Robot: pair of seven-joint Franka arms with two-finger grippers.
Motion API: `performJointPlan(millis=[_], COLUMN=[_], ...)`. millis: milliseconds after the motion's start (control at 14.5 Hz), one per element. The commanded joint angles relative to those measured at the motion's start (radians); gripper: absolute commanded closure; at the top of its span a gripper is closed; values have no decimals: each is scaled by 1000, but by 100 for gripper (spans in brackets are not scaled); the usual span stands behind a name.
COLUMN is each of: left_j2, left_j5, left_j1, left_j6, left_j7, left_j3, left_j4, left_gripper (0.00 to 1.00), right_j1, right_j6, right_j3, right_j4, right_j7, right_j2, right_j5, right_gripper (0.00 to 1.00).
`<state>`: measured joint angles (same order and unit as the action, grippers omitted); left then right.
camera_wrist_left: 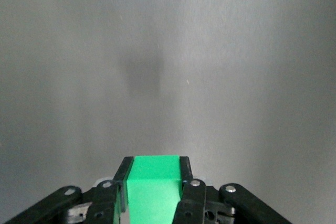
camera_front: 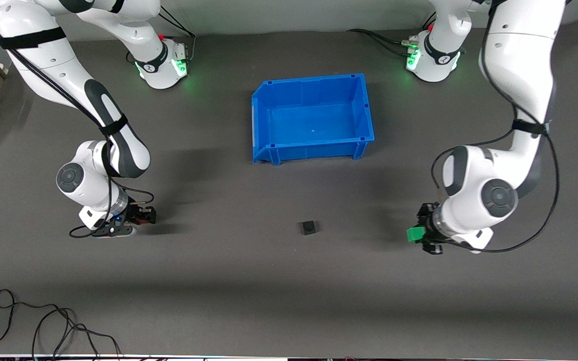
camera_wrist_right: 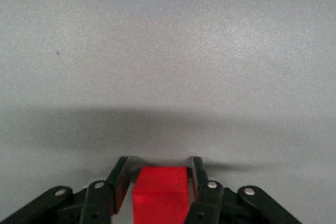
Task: Attach green and red cubes to black cube
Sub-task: 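Carry the red cube and green cube toward the black cube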
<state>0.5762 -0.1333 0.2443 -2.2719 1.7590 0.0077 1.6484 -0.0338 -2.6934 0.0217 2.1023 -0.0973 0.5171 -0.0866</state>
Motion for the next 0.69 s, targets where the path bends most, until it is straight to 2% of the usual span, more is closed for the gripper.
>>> performJointPlan(millis=[0,69,275,344,550,619], left_j2=[16,22,28,30,95,121], left_j5=[4,6,1,-3,6,3], left_j1=[27,38,43,43,62,91], left_j6=[23,23,23,23,26,25], left_j7=[36,36,36,46,137,152], left_j3=[14,14,14,14,14,14], left_j4=[-47,-50,-68,-81,-152,-166], left_gripper=[100,100,100,100,100,100], right_j1=[-1,0,-6,-11,-96,-136], right_j6=[-13,-13,-5,-2,88,99], right_j3=[-2,0,-3,-5,-19,-16], right_j4=[-15,-15,-15,-15,-66,-79], right_j7=[-12,-13,-6,36,267,354], right_j2=[14,12,-2,-14,-37,-39], right_j5=[-28,-28,-30,-65,-322,-370], right_gripper=[88,100,100,100,100,100])
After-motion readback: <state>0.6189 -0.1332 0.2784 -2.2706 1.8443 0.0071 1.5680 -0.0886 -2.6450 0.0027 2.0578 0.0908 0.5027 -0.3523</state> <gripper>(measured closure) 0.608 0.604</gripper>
